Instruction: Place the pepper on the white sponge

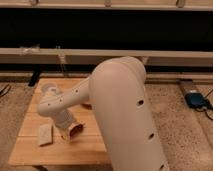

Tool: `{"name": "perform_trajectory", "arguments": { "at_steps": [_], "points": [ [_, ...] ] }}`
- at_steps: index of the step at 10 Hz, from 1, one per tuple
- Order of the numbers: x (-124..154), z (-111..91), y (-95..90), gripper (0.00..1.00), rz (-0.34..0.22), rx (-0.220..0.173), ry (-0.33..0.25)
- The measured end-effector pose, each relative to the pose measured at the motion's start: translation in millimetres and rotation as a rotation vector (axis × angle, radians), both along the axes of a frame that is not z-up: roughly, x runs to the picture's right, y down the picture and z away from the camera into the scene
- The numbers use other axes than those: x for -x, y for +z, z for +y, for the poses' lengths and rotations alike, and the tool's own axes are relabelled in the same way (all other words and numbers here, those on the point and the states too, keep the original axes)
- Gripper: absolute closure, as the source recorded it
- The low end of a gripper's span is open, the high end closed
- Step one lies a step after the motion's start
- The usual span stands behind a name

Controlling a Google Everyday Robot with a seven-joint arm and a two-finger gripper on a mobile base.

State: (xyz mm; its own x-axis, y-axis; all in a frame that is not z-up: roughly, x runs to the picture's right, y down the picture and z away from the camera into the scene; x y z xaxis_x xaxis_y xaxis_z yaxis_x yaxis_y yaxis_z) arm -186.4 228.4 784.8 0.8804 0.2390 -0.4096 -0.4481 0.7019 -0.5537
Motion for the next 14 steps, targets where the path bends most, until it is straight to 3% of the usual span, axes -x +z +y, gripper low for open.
{"name": "perform_trajectory", "arguments": {
  "at_steps": [5, 9, 10, 14],
  "points": [
    [0.3, -4.3, 10.2, 0.35, 0.028, -0.028, 0.009],
    [7.4, 4.1, 14.4, 0.35, 0.031, -0.034, -0.021],
    [8.1, 5.4, 14.6, 0.4, 0.033, -0.033, -0.028],
    [8.4, -5.2, 7.6, 0.82, 0.048, -0.032, -0.027]
  ]
}}
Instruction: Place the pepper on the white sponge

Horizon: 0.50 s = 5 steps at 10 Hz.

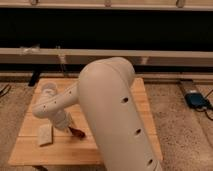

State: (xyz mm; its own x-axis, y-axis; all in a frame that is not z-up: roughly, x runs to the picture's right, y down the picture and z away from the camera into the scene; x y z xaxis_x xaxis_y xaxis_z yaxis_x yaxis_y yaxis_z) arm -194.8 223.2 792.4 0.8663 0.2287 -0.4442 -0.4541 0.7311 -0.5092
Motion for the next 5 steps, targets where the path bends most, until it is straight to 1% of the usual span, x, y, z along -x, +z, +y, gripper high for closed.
{"name": "perform_trajectory", "arguments": {
  "at_steps": [1, 2, 3, 5],
  "points": [
    [0.3, -8.6, -6.1, 0.91, 0.0, -0.011, 0.018],
    [4.2, -16.5, -14.5, 0.98, -0.006, -0.025, 0.033],
    [11.4, -22.5, -23.9, 1.0, -0.017, -0.04, 0.047],
    [28.6, -29.9, -41.4, 1.0, -0.045, -0.062, 0.065]
  ]
}}
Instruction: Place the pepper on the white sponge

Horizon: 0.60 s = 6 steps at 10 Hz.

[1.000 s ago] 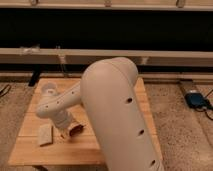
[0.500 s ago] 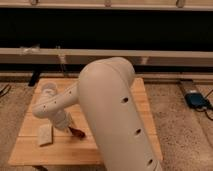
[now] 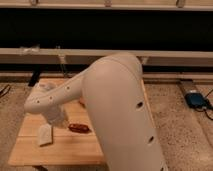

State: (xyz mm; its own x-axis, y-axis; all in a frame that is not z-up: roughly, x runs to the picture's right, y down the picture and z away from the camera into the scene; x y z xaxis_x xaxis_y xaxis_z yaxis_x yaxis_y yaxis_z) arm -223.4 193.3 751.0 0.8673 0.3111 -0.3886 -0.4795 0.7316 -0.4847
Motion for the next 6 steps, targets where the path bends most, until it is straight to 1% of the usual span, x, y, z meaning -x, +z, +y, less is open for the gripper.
{"name": "perform_trajectory", "arguments": {
  "at_steps": [1, 2, 4, 6],
  "points": [
    [5.3, -0.3, -3.8, 1.0, -0.008, -0.004, 0.005],
    [7.7, -1.2, -4.2, 0.95, -0.011, -0.005, 0.013],
    [5.3, -4.4, -0.2, 0.75, -0.013, 0.003, 0.039],
    [-7.4, -6.0, 11.0, 0.55, 0.004, 0.017, 0.067]
  ]
}}
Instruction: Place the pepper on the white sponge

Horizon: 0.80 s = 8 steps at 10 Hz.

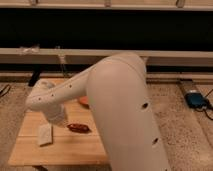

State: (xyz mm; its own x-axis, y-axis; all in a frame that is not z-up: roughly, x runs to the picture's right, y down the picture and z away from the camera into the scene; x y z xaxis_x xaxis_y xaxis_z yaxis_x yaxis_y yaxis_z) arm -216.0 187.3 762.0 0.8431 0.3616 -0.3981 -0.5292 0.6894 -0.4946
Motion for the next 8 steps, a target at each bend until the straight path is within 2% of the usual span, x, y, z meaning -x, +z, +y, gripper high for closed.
{"name": "perform_trajectory", "arguments": {
  "at_steps": [2, 4, 8],
  "points": [
    [-11.6, 0.9, 12.7, 0.37, 0.019, 0.017, 0.024],
    [-24.5, 0.2, 23.6, 0.34, 0.038, 0.031, 0.046],
    [-32.1, 9.5, 30.7, 0.34, 0.055, 0.062, 0.035]
  ]
}}
